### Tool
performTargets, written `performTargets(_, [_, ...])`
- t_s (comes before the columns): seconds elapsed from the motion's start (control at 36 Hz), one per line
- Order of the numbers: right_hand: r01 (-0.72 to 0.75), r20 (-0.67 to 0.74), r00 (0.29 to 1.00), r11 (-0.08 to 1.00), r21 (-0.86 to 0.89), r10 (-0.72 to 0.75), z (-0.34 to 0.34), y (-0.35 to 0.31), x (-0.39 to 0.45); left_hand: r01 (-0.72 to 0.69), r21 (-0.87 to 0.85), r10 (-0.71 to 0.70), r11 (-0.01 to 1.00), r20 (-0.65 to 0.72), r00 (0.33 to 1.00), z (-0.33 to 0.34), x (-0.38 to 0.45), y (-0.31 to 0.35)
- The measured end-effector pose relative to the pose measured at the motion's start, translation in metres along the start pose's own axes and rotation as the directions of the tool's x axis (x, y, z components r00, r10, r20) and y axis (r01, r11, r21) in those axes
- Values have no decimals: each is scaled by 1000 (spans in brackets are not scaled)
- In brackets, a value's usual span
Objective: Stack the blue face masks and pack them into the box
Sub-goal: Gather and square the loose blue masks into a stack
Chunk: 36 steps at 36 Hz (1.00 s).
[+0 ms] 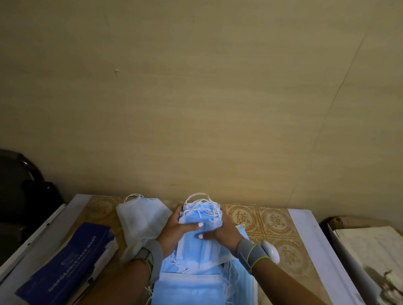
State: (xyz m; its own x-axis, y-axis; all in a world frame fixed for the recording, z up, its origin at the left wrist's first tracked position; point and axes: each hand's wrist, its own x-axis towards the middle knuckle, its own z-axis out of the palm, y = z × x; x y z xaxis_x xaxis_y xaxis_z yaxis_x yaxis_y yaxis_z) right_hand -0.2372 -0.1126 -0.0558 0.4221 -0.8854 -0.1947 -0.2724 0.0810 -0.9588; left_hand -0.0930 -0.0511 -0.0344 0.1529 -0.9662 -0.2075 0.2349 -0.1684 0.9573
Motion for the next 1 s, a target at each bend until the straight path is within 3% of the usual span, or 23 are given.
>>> performTargets(0.17, [-51,56,997,988,-142,60,4,13,0,69,113,-65,991,-47,997,-3,4,-14])
performTargets(0.28, [-95,-16,995,973,-211,94,6,16,0,49,250,-41,967,-37,998,-6,2,-17])
performTargets(0.36, [-117,-56,992,986,-123,111,5,10,-4,17,292,-7,956,-36,999,-9,-1,-17])
performTargets(0.47, [-149,0,989,985,86,149,-1,-1,-11,47,235,-52,971,19,998,-17,-1,-13])
performTargets(0.58, [-158,41,987,982,104,154,-4,-6,-11,79,224,-86,971,20,996,-18,-3,-13])
performTargets(0.67, [-180,81,981,984,9,179,-8,-1,-12,136,220,-133,966,-28,991,-19,-3,-18])
performTargets(0.72, [-226,77,967,958,-174,242,-13,8,-15,178,199,-169,964,-60,984,-21,-1,-24])
performTargets(0.83, [-369,-144,925,738,-565,353,-32,30,-24,227,233,-210,946,-96,973,-28,0,-38])
performTargets(0.89, [-430,-251,900,642,-634,356,-40,42,-30,234,271,-213,934,-106,971,-31,-2,-47])
performTargets(1.0, [-523,-344,851,574,-630,397,-46,52,-46,250,359,-230,899,-99,968,-35,-10,-65])
